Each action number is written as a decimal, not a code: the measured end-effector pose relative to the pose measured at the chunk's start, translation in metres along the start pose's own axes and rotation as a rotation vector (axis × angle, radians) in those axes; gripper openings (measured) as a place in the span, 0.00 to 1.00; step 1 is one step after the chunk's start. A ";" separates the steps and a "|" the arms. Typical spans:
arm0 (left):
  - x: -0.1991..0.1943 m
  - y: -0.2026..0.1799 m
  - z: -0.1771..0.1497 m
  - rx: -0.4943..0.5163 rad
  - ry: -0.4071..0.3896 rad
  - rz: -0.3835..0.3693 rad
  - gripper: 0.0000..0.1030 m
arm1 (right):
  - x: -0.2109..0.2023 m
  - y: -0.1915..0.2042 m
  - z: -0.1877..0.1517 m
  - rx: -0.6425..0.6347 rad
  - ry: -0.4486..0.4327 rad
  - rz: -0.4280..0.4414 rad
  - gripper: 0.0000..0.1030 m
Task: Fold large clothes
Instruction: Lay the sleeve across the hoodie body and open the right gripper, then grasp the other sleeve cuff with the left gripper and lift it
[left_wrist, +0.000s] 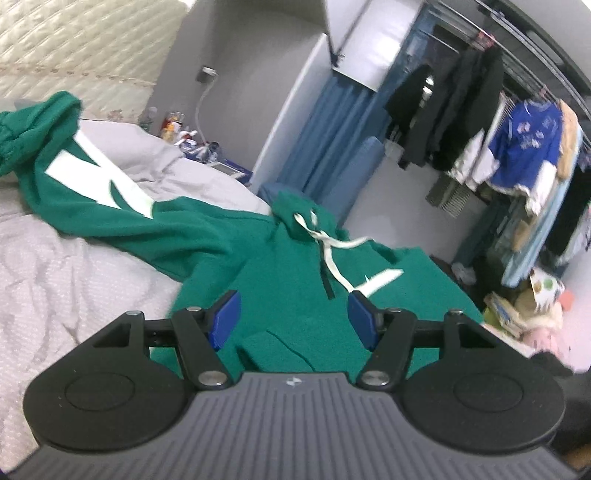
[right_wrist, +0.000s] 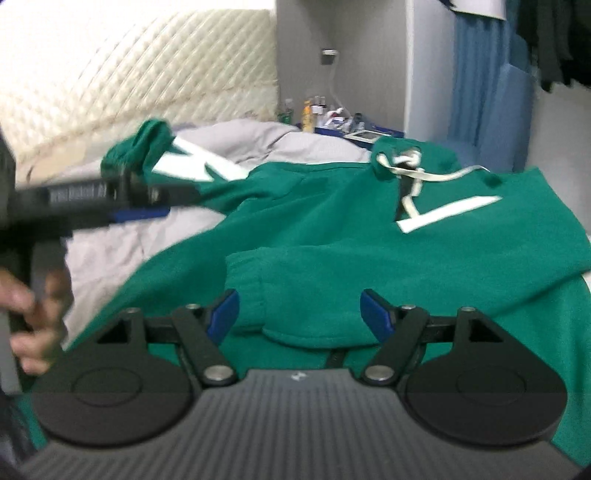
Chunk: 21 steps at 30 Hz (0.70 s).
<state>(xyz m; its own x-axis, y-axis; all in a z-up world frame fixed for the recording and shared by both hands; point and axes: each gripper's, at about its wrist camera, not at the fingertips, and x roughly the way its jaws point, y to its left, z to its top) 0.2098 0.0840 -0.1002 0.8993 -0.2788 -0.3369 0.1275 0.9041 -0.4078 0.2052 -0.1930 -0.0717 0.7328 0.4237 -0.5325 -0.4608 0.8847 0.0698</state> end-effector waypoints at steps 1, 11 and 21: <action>0.001 -0.003 -0.002 0.013 0.008 -0.006 0.67 | -0.003 -0.005 0.001 0.028 -0.009 -0.014 0.72; 0.036 -0.025 -0.034 0.149 0.127 0.036 0.65 | 0.040 -0.047 0.003 0.200 -0.003 -0.135 0.56; 0.078 -0.015 -0.061 0.165 0.297 0.153 0.61 | 0.082 -0.048 -0.016 0.181 0.142 -0.160 0.50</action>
<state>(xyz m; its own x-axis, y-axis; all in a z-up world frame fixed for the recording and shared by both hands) 0.2529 0.0286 -0.1721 0.7558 -0.1964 -0.6247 0.0886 0.9759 -0.1996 0.2787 -0.2038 -0.1323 0.7059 0.2553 -0.6607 -0.2383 0.9640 0.1179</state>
